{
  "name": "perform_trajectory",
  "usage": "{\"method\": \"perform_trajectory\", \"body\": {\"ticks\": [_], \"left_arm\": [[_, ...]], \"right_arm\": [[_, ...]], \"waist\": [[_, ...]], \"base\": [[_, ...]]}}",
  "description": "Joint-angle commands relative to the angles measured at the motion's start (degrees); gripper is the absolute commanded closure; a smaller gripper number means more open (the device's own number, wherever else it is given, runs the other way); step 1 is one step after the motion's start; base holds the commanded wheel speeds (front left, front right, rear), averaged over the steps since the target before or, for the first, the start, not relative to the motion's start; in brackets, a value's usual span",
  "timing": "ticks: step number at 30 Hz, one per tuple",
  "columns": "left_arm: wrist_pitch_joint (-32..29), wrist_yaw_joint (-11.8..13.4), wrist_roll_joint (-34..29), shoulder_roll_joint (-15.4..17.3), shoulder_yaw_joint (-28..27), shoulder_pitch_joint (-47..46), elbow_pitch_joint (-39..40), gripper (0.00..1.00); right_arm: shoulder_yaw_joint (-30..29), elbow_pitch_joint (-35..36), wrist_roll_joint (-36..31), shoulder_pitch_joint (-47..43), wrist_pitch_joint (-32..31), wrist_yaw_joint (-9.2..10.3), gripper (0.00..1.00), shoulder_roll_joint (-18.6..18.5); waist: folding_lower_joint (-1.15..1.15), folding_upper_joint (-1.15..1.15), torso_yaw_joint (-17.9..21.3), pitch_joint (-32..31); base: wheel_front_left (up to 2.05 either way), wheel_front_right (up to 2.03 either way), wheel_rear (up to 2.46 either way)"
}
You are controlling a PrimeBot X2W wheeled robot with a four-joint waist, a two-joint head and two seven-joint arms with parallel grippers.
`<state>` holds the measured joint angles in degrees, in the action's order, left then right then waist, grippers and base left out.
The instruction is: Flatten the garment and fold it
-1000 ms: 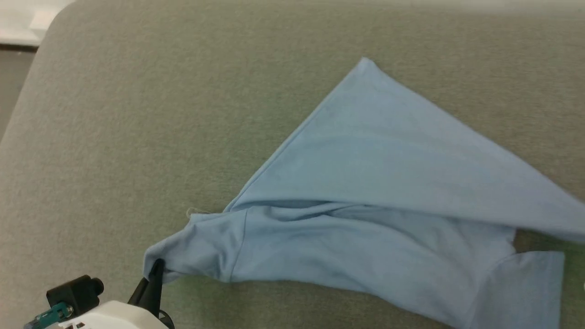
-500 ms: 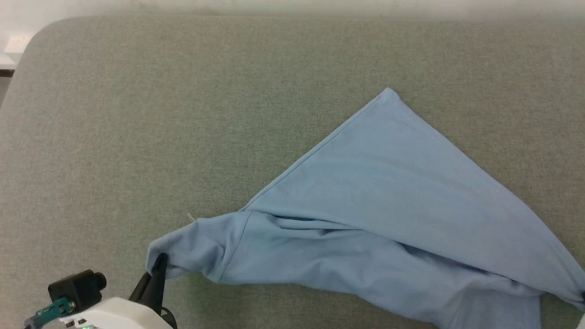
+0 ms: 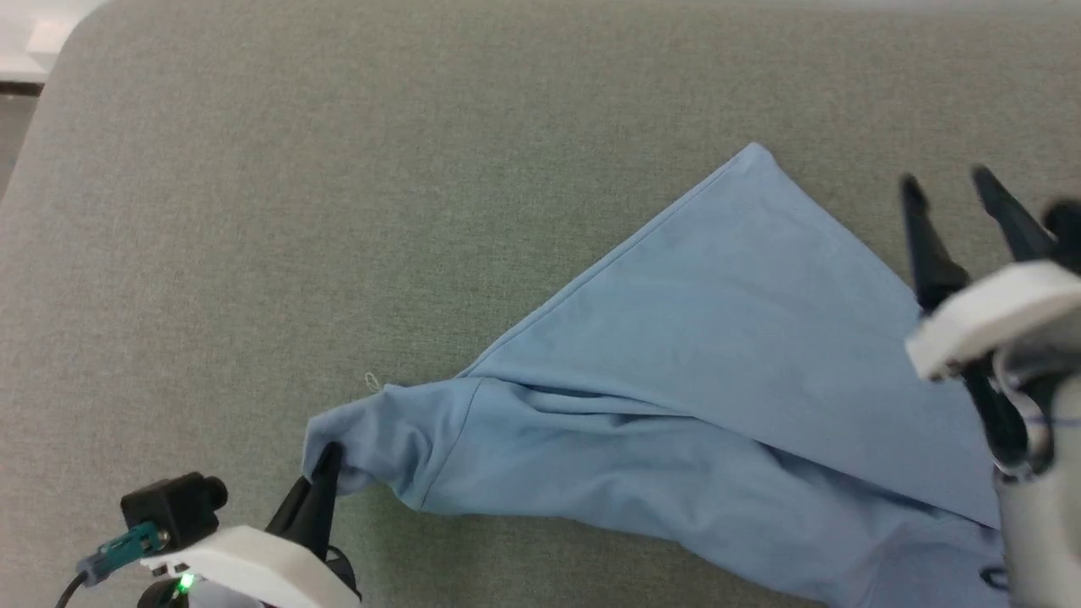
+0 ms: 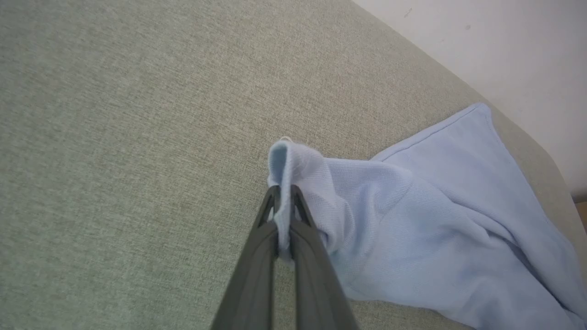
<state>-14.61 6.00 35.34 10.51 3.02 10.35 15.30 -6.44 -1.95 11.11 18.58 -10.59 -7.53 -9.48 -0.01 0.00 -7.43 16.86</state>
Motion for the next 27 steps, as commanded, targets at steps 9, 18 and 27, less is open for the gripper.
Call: {"method": "perform_trajectory", "body": {"ticks": [9,18,27], "left_arm": [[0.83,-1.8,-0.08,-1.8,3.24,-4.39,-2.28,1.0],[1.75,-2.76,0.03,-2.58,4.68,-6.41,-4.44,1.0],[2.3,-2.98,0.52,-2.82,5.0,-6.67,-6.27,1.0]], "right_arm": [[13.12,-21.86,-0.09,20.71,-10.51,0.04,0.0,-3.49],[15.69,-32.99,-1.35,32.23,-27.4,0.04,0.0,-3.22],[16.57,-35.07,-2.94,33.93,-39.59,0.04,1.0,-3.42]], "waist": [[0.01,0.0,-5.49,5.65],[0.01,0.0,-7.21,8.18],[0.01,0.0,-6.47,6.36]], "base": [[0.0,0.0,0.0],[0.0,0.0,0.0],[0.0,0.0,0.0]]}}
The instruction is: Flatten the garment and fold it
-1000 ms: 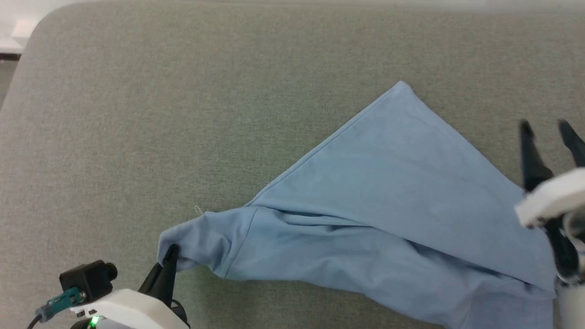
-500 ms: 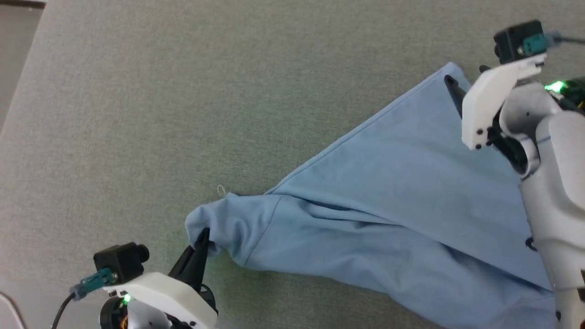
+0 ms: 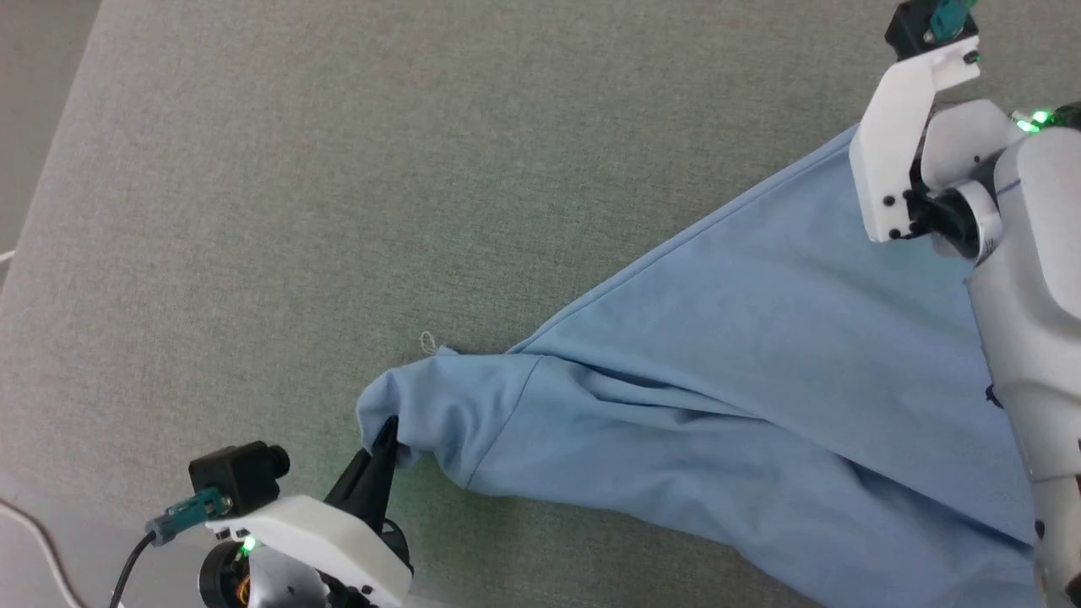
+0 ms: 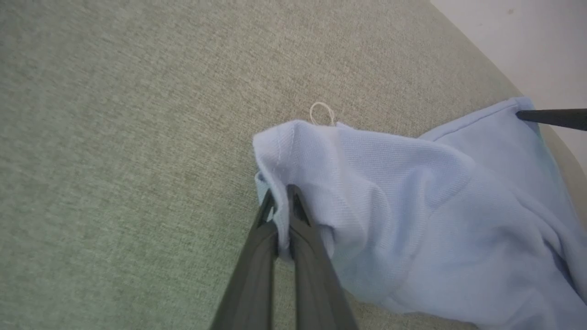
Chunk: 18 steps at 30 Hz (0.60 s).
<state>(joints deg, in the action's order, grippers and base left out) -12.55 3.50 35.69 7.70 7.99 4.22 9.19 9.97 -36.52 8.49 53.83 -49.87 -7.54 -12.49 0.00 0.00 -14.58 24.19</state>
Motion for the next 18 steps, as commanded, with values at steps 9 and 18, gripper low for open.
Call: {"method": "perform_trajectory", "body": {"ticks": [9,18], "left_arm": [[0.52,0.45,0.72,1.23,-1.85,2.24,-0.08,1.0],[-0.06,1.58,1.39,2.6,-3.67,5.44,1.85,1.0]], "right_arm": [[-6.31,13.4,6.08,-14.15,19.13,0.05,1.0,2.03],[-11.36,29.29,8.86,-35.64,32.95,0.05,1.0,5.03]], "waist": [[0.0,0.0,4.5,-7.6],[0.0,0.0,9.29,-13.1]], "base": [[0.0,0.0,0.0],[0.0,0.0,0.0]]}}
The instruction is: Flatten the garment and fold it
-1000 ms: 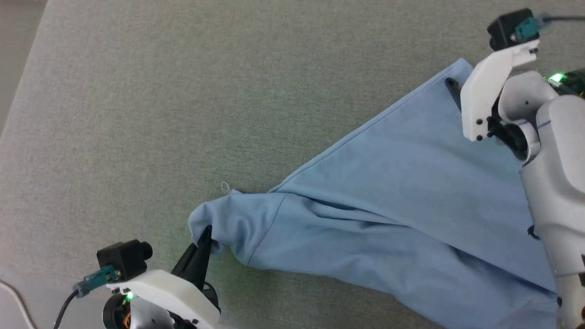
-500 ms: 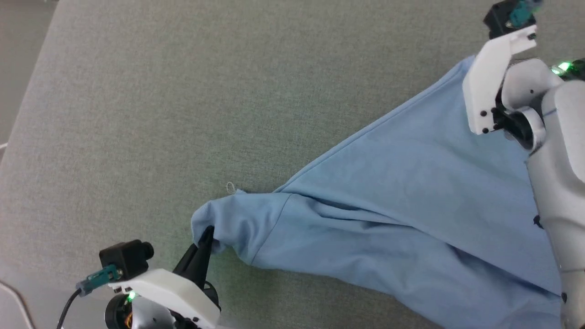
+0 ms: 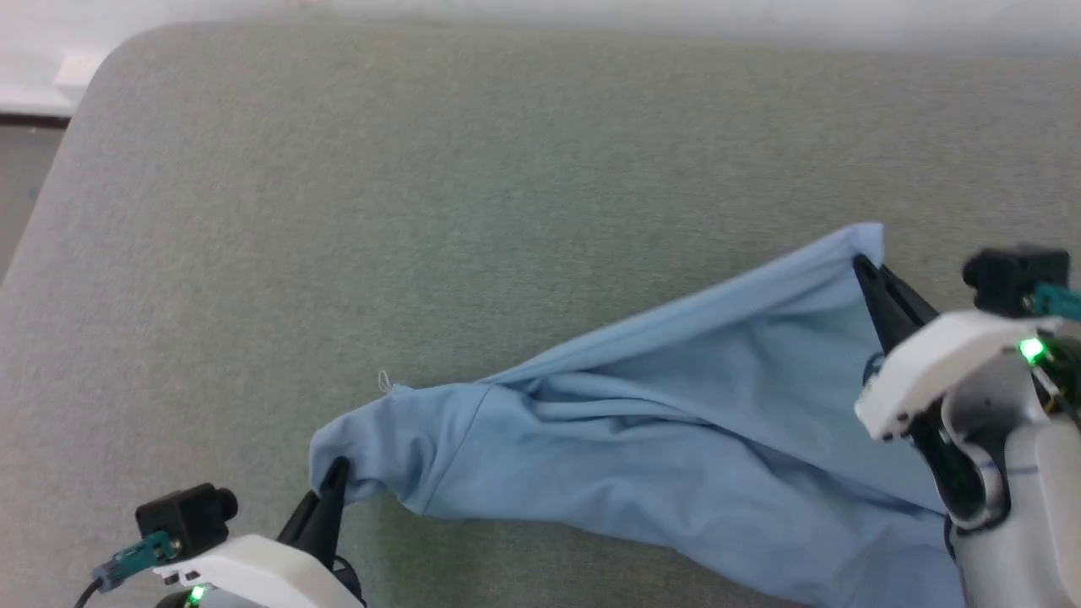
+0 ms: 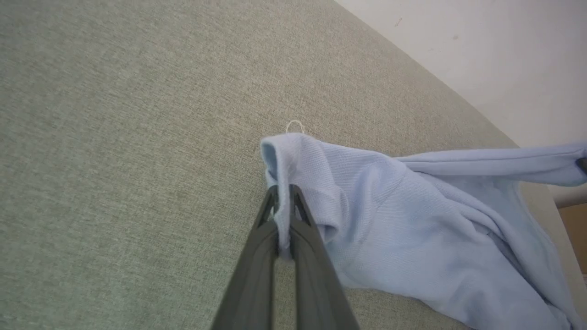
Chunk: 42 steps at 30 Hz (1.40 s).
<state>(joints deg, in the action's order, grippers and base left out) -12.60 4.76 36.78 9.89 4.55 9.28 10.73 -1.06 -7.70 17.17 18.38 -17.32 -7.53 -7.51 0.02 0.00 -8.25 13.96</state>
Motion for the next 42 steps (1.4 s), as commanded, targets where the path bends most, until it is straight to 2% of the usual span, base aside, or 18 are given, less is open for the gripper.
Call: {"method": "perform_trajectory", "body": {"ticks": [1,6,10,13,21,27,31,37,42], "left_arm": [[-0.02,0.38,0.35,0.6,-0.46,0.66,0.56,1.0],[0.72,0.45,0.01,2.0,-1.96,1.0,2.11,1.0],[1.41,-0.97,1.89,2.67,-3.51,-2.54,4.02,1.0],[1.14,-1.79,2.54,4.13,-4.68,-7.6,4.73,1.0],[-3.33,-1.43,3.05,7.69,-5.28,-28.92,3.42,1.0],[-7.29,1.44,1.71,8.59,-4.03,-48.2,-0.38,1.0],[-7.33,3.3,0.12,7.92,-3.37,-62.23,-4.13,1.0],[-4.1,5.3,-2.77,7.44,-3.54,-81.37,-12.22,1.0],[3.31,6.02,-5.82,7.79,-4.68,-95.87,-18.16,1.0]], "right_arm": [[-0.99,1.86,0.14,-1.88,1.16,0.04,1.0,0.43],[-3.08,7.62,-0.49,-7.43,1.88,0.04,1.0,1.79],[-4.26,12.0,-1.92,-8.05,-0.71,0.04,1.0,0.68],[-4.86,15.27,-2.0,-6.24,-2.85,0.04,1.0,-1.47],[-1.55,18.58,-2.52,6.9,-11.42,0.04,1.0,-11.78],[3.79,15.16,-1.18,22.42,-16.27,0.04,1.0,-17.68],[7.43,10.37,-1.3,34.05,-17.52,0.04,1.0,-19.19],[11.45,1.35,-4.28,50.58,-16.29,0.04,1.0,-18.76],[10.1,-4.82,-9.29,62.87,-11.65,0.04,1.0,-15.79]], "waist": [[-0.02,0.0,3.48,-3.31],[-0.02,0.0,6.18,-5.19],[-0.02,0.0,7.69,-5.91],[-0.02,0.0,8.49,-5.95],[-0.02,0.0,10.49,-2.53],[-0.02,0.0,12.18,4.7],[-0.02,0.0,13.7,10.46],[-0.02,0.0,15.42,17.93],[-0.02,0.0,16.43,21.96]], "base": [[0.0,0.0,0.0],[0.0,0.0,0.0],[0.0,0.0,0.0],[0.0,0.0,0.0],[0.0,0.0,0.0],[0.0,0.0,0.0],[0.0,0.0,0.0],[0.0,0.0,0.0],[0.0,0.0,0.0]]}}
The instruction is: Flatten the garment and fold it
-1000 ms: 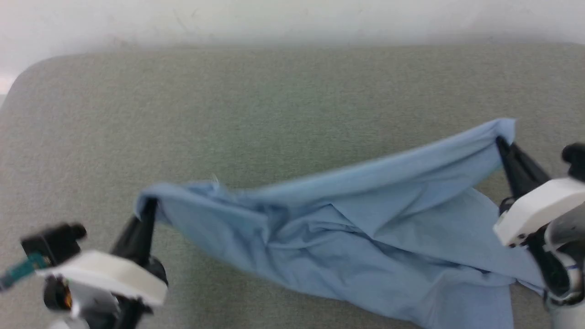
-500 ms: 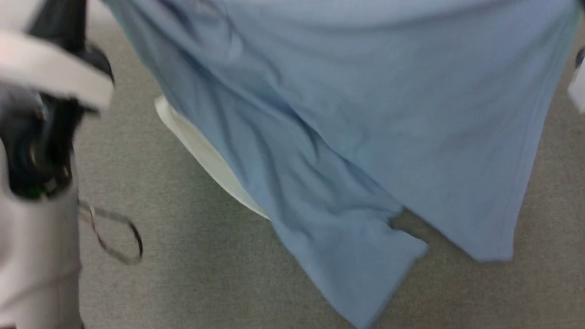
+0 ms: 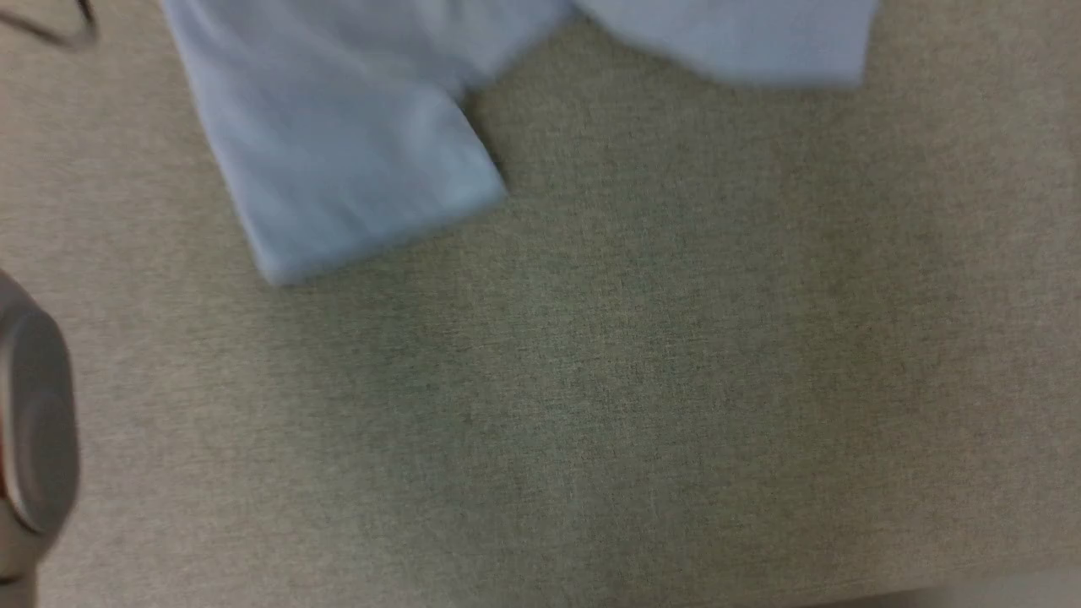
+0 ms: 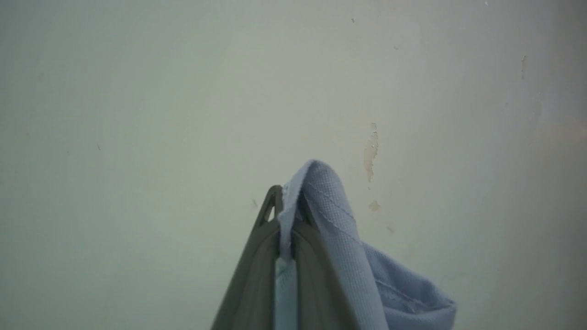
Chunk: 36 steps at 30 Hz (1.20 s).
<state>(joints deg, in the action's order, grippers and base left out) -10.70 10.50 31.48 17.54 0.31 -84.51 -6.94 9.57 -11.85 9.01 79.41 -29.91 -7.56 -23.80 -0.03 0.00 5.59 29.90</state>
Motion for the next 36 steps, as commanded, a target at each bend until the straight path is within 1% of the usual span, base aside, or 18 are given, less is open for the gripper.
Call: {"method": "perform_trajectory", "body": {"ticks": [1,5,8,9,12,14,19,23,24,26,28,32,34,36], "left_arm": [[3.13,0.13,-0.71,0.0,-0.72,-4.72,-1.28,1.0],[9.29,-1.56,-1.3,0.01,-1.16,-13.77,-4.09,1.0],[13.51,-3.51,-0.89,-0.13,-1.5,-19.21,-5.77,1.0],[14.91,-4.58,-0.52,-0.25,-1.53,-20.56,-6.2,1.0],[17.35,-6.92,1.06,-0.68,-1.94,-21.92,-8.38,1.0],[17.25,-8.0,1.17,-0.01,-1.66,-19.9,-10.32,1.0],[17.06,-10.14,0.59,2.38,-1.04,-7.85,-15.39,1.0],[15.61,-11.7,-0.88,4.26,1.01,3.9,-19.09,1.0],[15.61,-11.7,-0.88,4.26,1.01,3.9,-19.09,1.0],[14.5,-12.27,-2.39,5.56,2.67,9.81,-19.94,1.0],[12.41,-12.69,-3.36,6.58,4.3,15.66,-20.35,1.0],[5.77,-12.97,-1.48,6.86,5.59,27.88,-18.93,1.0],[1.35,-13.68,0.61,6.48,6.42,34.44,-16.73,1.0],[-3.99,-14.91,4.38,5.89,7.12,41.47,-13.2,1.0]], "right_arm": [[-1.24,-1.67,-2.35,3.92,2.03,0.08,1.0,1.25],[-3.73,-4.64,-6.89,10.83,6.54,0.08,1.0,3.91],[-5.09,-6.44,-9.8,14.36,9.57,0.08,1.0,5.2],[-5.42,-6.99,-10.49,15.07,10.47,0.08,1.0,5.59],[-5.81,-8.88,-11.24,15.14,12.59,0.08,1.0,6.7],[-5.44,-10.39,-10.99,13.71,13.35,0.08,1.0,6.92],[-3.88,-15.0,-8.96,6.98,15.82,0.08,1.0,6.74],[-1.28,-18.56,-6.08,0.35,16.84,0.08,1.0,6.47],[-1.28,-18.56,-6.08,0.35,16.84,0.08,1.0,6.47],[0.62,-19.42,-4.22,-3.2,16.83,0.08,1.0,5.98],[2.27,-19.71,-1.68,-7.16,16.27,0.08,1.0,5.42],[5.02,-18.01,4.11,-16.14,13.34,0.08,1.0,3.51],[5.57,-15.84,7.24,-21.29,11.82,0.08,1.0,2.24],[4.83,-12.83,10.44,-26.78,10.55,0.08,1.0,1.03]], "waist": [[0.03,0.0,2.73,6.54],[0.03,0.0,3.1,8.33],[0.03,0.0,3.03,9.22],[0.03,0.0,2.91,9.47],[0.03,0.0,2.22,9.88],[0.03,0.0,1.56,10.01],[0.03,0.0,0.01,8.7],[0.03,0.0,-1.29,6.22],[0.03,0.0,-1.29,6.22],[0.03,0.0,-2.0,4.46],[0.03,0.0,-2.67,2.24],[0.03,0.0,-3.93,-2.83],[0.03,0.0,-4.77,-5.45],[0.03,0.0,-5.61,-7.81]], "base": [[0.0,0.0,0.0],[0.0,0.0,0.0],[0.0,0.0,0.0],[0.0,0.0,0.0],[0.0,0.0,0.0],[0.0,0.0,0.0],[0.0,0.0,0.0],[0.0,0.0,0.0],[0.0,0.0,0.0],[0.0,0.0,0.0],[0.0,0.0,0.0],[0.0,0.0,0.0],[0.0,0.0,0.0],[0.0,0.0,0.0]]}}
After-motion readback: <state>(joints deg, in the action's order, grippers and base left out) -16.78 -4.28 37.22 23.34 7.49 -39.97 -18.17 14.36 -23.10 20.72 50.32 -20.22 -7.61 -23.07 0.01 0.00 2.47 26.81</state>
